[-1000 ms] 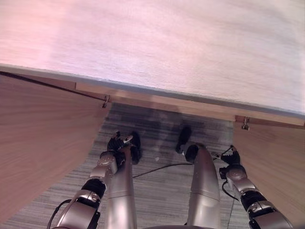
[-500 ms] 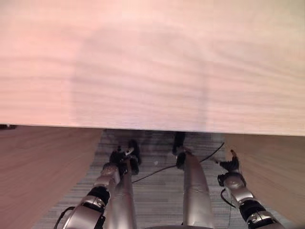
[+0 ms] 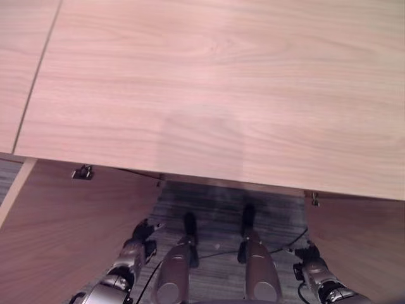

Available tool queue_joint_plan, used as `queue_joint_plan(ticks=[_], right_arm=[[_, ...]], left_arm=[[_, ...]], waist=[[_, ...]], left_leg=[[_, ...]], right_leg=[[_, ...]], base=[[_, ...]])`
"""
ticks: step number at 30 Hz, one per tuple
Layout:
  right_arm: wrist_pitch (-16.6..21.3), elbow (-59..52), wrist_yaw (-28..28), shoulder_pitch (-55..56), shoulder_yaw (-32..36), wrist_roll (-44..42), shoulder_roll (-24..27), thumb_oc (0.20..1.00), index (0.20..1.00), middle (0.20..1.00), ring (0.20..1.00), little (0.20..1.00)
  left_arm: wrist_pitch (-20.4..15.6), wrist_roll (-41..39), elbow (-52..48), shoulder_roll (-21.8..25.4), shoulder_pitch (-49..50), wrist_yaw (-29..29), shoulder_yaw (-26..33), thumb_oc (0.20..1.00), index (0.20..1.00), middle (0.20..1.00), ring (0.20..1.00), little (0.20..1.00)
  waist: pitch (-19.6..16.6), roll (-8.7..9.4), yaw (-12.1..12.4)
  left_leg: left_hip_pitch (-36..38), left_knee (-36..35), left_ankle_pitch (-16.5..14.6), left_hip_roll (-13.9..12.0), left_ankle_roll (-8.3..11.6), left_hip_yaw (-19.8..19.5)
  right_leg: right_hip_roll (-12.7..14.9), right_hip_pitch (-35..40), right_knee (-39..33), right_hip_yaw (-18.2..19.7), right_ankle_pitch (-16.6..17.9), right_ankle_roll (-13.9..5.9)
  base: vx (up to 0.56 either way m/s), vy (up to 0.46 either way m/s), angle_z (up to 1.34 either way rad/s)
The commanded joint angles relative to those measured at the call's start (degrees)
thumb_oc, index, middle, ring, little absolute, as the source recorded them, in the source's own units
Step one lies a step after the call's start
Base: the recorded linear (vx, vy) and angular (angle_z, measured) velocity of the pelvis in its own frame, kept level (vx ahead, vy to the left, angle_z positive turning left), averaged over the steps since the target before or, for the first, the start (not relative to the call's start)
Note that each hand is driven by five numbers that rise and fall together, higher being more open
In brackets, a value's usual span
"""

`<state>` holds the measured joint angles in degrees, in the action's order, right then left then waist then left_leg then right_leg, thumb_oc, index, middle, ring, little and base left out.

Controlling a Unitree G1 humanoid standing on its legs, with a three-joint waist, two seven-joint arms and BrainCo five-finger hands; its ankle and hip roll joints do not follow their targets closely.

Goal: Put the empty folder in the office cabinet

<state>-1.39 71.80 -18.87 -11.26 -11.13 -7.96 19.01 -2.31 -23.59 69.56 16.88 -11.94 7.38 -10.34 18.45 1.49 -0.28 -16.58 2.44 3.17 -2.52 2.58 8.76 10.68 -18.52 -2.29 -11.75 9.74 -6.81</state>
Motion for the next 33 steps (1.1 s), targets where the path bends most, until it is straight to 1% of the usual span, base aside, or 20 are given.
queue_joint_plan(ticks=[1, 2, 3, 4, 5, 6, 7, 8, 10, 13, 15, 16, 17, 19, 22, 23, 24, 28, 29, 33], right_arm=[[0.7, -0.1, 0.8, 2.7, 0.3, -1.6, 1.3, 1.0, 1.0, 1.0, 1.0, 1.0], [0.8, 1.2, 1.3, 3.3, 0.7, -1.9, 1.4, 1.0, 1.0, 1.0, 1.0, 1.0], [1.0, 1.7, 1.4, 3.3, 0.9, -2.4, 1.3, 1.0, 1.0, 1.0, 1.0, 1.0], [1.2, 2.3, 1.9, 3.0, 0.6, -2.4, 1.4, 1.0, 1.0, 1.0, 1.0, 1.0], [1.3, 2.3, 2.2, 2.8, 0.3, -2.1, 1.3, 1.0, 1.0, 1.0, 1.0, 1.0], [1.3, 2.3, 2.2, 2.8, 0.3, -2.1, 1.3, 1.0, 1.0, 1.0, 1.0, 1.0], [1.5, 2.4, 2.6, 2.8, -0.1, -1.7, 1.3, 1.0, 1.0, 1.0, 1.0, 1.0], [1.7, 2.3, 2.8, 2.8, -0.4, -1.3, 1.1, 1.0, 1.0, 1.0, 1.0, 1.0], [1.7, 2.3, 2.9, 2.7, -0.8, -1.1, 0.7, 1.0, 1.0, 1.0, 1.0, 1.0], [1.8, 2.0, 3.1, 2.1, -1.2, -1.1, 0.4, 1.0, 1.0, 1.0, 1.0, 1.0], [1.6, 1.7, 3.4, 2.0, -1.0, -1.0, 0.3, 1.0, 1.0, 1.0, 1.0, 1.0], [1.6, 1.7, 3.4, 2.0, -1.0, -1.0, 0.3, 1.0, 1.0, 1.0, 1.0, 1.0], [1.4, 1.2, 3.7, 1.8, -0.8, -0.9, 0.3, 1.0, 1.0, 1.0, 1.0, 1.0], [1.1, 1.1, 4.0, 1.6, -0.7, -0.6, -0.1, 1.0, 1.0, 1.0, 1.0, 1.0], [0.4, 0.9, 4.8, 1.3, -0.5, 0.3, -0.6, 1.0, 1.0, 1.0, 1.0, 1.0], [0.4, 0.9, 4.9, 1.3, -0.4, 0.4, -0.7, 1.0, 1.0, 1.0, 1.0, 1.0], [0.3, 1.1, 5.2, 1.2, -0.3, 0.3, -0.8, 1.0, 1.0, 1.0, 1.0, 1.0], [-0.1, 1.4, 5.9, 0.9, 0.2, 0.3, -1.3, 1.0, 1.0, 1.0, 1.0, 1.0], [-0.2, 1.5, 6.0, 0.9, 0.2, 0.4, -1.5, 1.0, 1.0, 1.0, 1.0, 1.0], [-0.5, 2.8, 6.5, 1.5, -0.4, 1.3, -2.1, 1.0, 1.0, 1.0, 1.0, 1.0]], left_arm=[[0.5, 2.4, 2.4, -0.1, 0.7, -1.2, 1.0, 1.0, 1.0, 1.0, 1.0, 1.0], [0.2, 2.6, 1.4, -1.0, 1.7, -1.3, 0.9, 1.0, 1.0, 1.0, 1.0, 1.0], [0.2, 2.6, 1.5, -1.4, 1.9, -1.6, 0.8, 1.0, 1.0, 1.0, 1.0, 1.0], [0.1, 2.8, 1.3, -1.8, 1.9, -2.1, 0.6, 1.0, 1.0, 1.0, 1.0, 1.0], [0.3, 3.4, 1.7, -2.0, 2.0, -2.5, 0.6, 1.0, 1.0, 1.0, 1.0, 1.0], [0.3, 3.4, 1.7, -2.0, 2.0, -2.5, 0.6, 1.0, 1.0, 1.0, 1.0, 1.0], [0.3, 3.9, 2.3, -2.4, 2.3, -2.5, 0.8, 1.0, 1.0, 1.0, 1.0, 1.0], [0.3, 4.2, 2.6, -3.0, 2.6, -2.7, 0.9, 1.0, 1.0, 1.0, 1.0, 1.0], [0.5, 4.9, 2.7, -3.3, 2.8, -2.8, 0.5, 1.0, 1.0, 1.0, 1.0, 1.0], [0.4, 5.8, 2.8, -3.1, 2.1, -2.9, 0.1, 1.0, 1.0, 1.0, 1.0, 1.0], [0.4, 6.0, 2.6, -3.4, 1.9, -3.0, -0.4, 1.0, 1.0, 1.0, 1.0, 1.0], [0.4, 6.0, 2.6, -3.4, 1.9, -3.0, -0.4, 1.0, 1.0, 1.0, 1.0, 1.0], [0.4, 7.3, 3.0, -3.2, 2.1, -3.2, -0.6, 1.0, 1.0, 1.0, 1.0, 1.0], [0.6, 8.5, 3.8, -3.0, 1.9, -3.3, -0.7, 1.0, 1.0, 1.0, 1.0, 1.0], [0.6, 9.1, 3.9, -2.3, 2.2, -3.7, -0.2, 1.0, 1.0, 1.0, 1.0, 1.0], [0.7, 9.1, 3.8, -2.0, 2.2, -3.8, 0.1, 1.0, 1.0, 1.0, 1.0, 1.0], [0.9, 9.3, 3.8, -1.7, 2.2, -3.9, 0.4, 1.0, 1.0, 1.0, 1.0, 1.0], [1.1, 9.6, 4.9, -0.8, 2.1, -3.4, 1.6, 1.0, 1.0, 1.0, 1.0, 1.0], [1.0, 9.5, 5.2, -0.7, 2.2, -3.4, 1.8, 1.0, 1.0, 1.0, 1.0, 1.0], [1.1, 9.1, 6.1, -0.7, 3.3, -3.7, 3.1, 1.0, 1.0, 1.0, 1.0, 1.0]], waist=[[-1.1, 0.18, 0.1], [-1.7, -0.35, 0.4], [-1.6, -0.54, 0.5], [-1.0, -0.53, 0.6], [-1.1, -0.2, 0.6], [-1.1, -0.2, 0.6], [-1.5, 0.7, 0.1], [-1.8, 0.74, -0.3], [-1.8, 0.63, -0.5], [-1.8, 1.35, -0.8], [-1.8, 1.2, -1.2], [-1.8, 1.2, -1.2], [-2.6, 1.21, -1.5], [-3.6, 1.53, -1.8], [-4.9, 1.67, -1.7], [-4.8, 1.51, -1.4], [-5.0, 1.24, -1.3], [-5.3, -0.26, 0.2], [-5.4, -0.28, 0.3], [-7.3, 1.19, 1.5]], left_leg=[[-5.1, -4.0, 6.3, -1.9, 3.91, -4.3], [-4.6, -5.3, 7.7, -2.9, 4.83, -4.7], [-4.5, -4.9, 8.2, -3.4, 5.13, -5.1], [-5.7, -1.9, 7.6, -3.3, 4.78, -5.3], [-5.7, -0.4, 6.0, -2.8, 4.08, -5.5], [-5.7, -0.4, 6.0, -2.8, 4.08, -5.5], [-5.4, 2.4, 2.9, -1.4, 2.93, -6.2], [-4.5, 2.2, 1.9, -1.0, 2.76, -6.5], [-4.1, 1.9, 1.5, -0.4, 2.34, -6.8], [-5.9, 5.0, -0.7, 0.7, 1.71, -7.0], [-6.0, 5.3, -1.8, 1.2, 1.2, -6.4], [-6.0, 5.3, -1.8, 1.2, 1.2, -6.4], [-5.5, 4.4, -2.1, 1.9, 0.61, -5.6], [-4.1, 2.5, -1.8, 2.7, 0.23, -4.5], [-1.4, 0.1, -1.1, 3.7, -0.31, -3.5], [-0.5, -0.1, -1.2, 3.5, -0.44, -3.4], [-0.4, -0.4, -0.8, 3.3, -0.6, -3.6], [2.9, -2.8, 0.1, 1.0, -0.19, -3.7], [3.5, -3.3, 0.6, 0.8, -0.08, -3.6], [3.7, -4.8, 2.3, 0.7, 0.61, -3.9]], right_leg=[[-2.1, -2.5, 5.4, 1.8, -3.5, -0.44], [-3.2, -0.7, 4.1, 0.3, -4.5, 0.06], [-3.9, 0.2, 3.8, -0.1, -5.0, 0.43], [-4.0, 0.1, 4.1, -0.7, -5.2, 1.02], [-3.9, -0.3, 4.2, -0.6, -4.8, 1.23], [-3.9, -0.3, 4.2, -0.6, -4.8, 1.23], [-3.4, 0.2, 3.2, -0.7, -4.0, 1.2], [-3.6, 0.7, 2.3, -0.5, -3.5, 1.0], [-4.1, 0.8, 1.6, -0.2, -2.6, 0.87], [-3.6, -0.2, 1.3, 0.7, -1.3, 0.76], [-3.1, -0.7, 1.2, 1.2, -0.4, 0.36], [-3.1, -0.7, 1.2, 1.2, -0.4, 0.36], [-2.4, -1.5, 0.8, 2.0, 1.3, -0.44], [-2.1, -2.0, -0.4, 2.8, 3.2, -1.36], [-1.5, -1.6, -1.0, 3.4, 4.0, -2.58], [-1.5, -1.2, -0.6, 3.4, 3.4, -2.85], [-0.9, -1.1, 0.1, 3.6, 2.8, -3.01], [1.3, 2.3, 5.1, 6.4, -0.1, -2.68], [1.5, 2.9, 5.8, 6.8, -0.5, -2.56], [0.0, 5.7, 2.4, 6.8, -2.0, -2.68]], base=[[0.02, -0.19, 0.41], [0.02, -0.186, 0.39], [-0.04, -0.254, 0.48], [-0.08, -0.148, 0.39], [-0.09, -0.092, 0.42], [-0.06, -0.067, 0.21], [-0.02, -0.039, 0.13], [0.01, -0.014, 0.03], [0.01, 0.042, 0.02], [-0.05, 0.07, -0.11], [-0.03, 0.14, -0.06], [-0.02, 0.226, -0.07], [-0.01, 0.239, -0.13], [0.04, 0.275, -0.3], [0.06, 0.172, -0.5], [0.01, 0.086, -0.38], [0.0, 0.025, -0.14], [-0.01, -0.023, 0.04], [-0.02, -0.087, -0.02], [-0.02, -0.157, -0.03]])
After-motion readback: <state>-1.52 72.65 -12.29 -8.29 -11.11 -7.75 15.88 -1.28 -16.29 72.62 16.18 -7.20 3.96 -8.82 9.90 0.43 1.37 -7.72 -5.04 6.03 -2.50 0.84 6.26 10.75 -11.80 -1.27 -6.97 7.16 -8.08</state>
